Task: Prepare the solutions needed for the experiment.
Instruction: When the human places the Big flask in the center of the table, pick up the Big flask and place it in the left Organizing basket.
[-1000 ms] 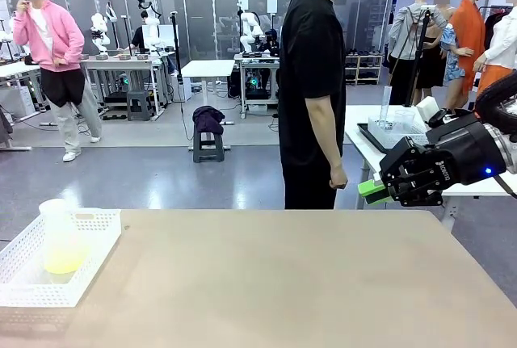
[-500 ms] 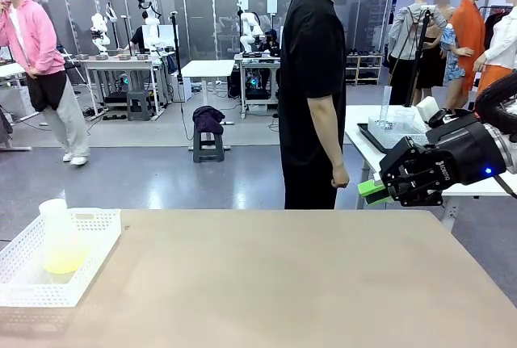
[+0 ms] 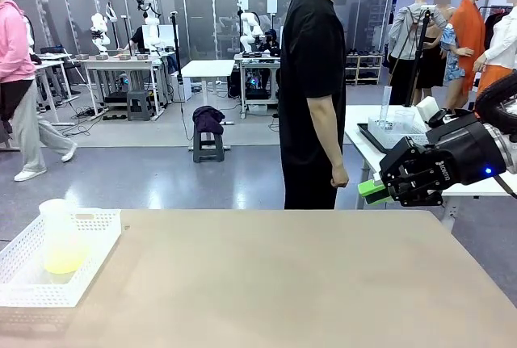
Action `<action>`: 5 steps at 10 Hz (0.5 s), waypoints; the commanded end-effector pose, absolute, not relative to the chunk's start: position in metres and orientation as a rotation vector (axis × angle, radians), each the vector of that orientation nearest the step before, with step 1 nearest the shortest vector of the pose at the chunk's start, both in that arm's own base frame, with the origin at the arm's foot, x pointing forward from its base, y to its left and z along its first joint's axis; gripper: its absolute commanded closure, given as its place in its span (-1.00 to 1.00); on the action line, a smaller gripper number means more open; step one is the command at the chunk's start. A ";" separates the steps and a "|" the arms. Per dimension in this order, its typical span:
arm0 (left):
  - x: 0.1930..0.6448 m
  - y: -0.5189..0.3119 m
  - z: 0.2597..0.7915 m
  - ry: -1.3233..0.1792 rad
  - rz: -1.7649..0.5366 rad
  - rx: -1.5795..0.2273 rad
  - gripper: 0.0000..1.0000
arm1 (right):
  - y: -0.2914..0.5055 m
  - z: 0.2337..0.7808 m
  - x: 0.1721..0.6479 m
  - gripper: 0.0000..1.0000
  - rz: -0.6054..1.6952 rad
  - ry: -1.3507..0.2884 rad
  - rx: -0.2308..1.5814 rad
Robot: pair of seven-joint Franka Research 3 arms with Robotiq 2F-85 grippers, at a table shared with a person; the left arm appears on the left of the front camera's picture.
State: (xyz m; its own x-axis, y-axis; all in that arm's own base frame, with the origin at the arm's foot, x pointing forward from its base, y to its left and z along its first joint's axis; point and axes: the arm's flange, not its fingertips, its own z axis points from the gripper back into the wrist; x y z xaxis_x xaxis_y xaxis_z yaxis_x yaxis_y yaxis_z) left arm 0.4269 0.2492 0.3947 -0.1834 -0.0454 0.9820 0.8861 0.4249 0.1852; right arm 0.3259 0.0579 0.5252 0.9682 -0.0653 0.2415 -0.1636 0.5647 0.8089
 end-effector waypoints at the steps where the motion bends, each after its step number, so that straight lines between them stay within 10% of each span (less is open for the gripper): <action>1: 0.412 0.233 0.436 -1.500 -1.056 -0.762 -1.00 | 0.058 0.525 0.327 0.54 0.073 -0.271 0.987; 5: 0.415 0.237 0.446 -1.507 -1.053 -0.785 -1.00 | 0.058 0.525 0.327 0.54 0.073 -0.271 0.987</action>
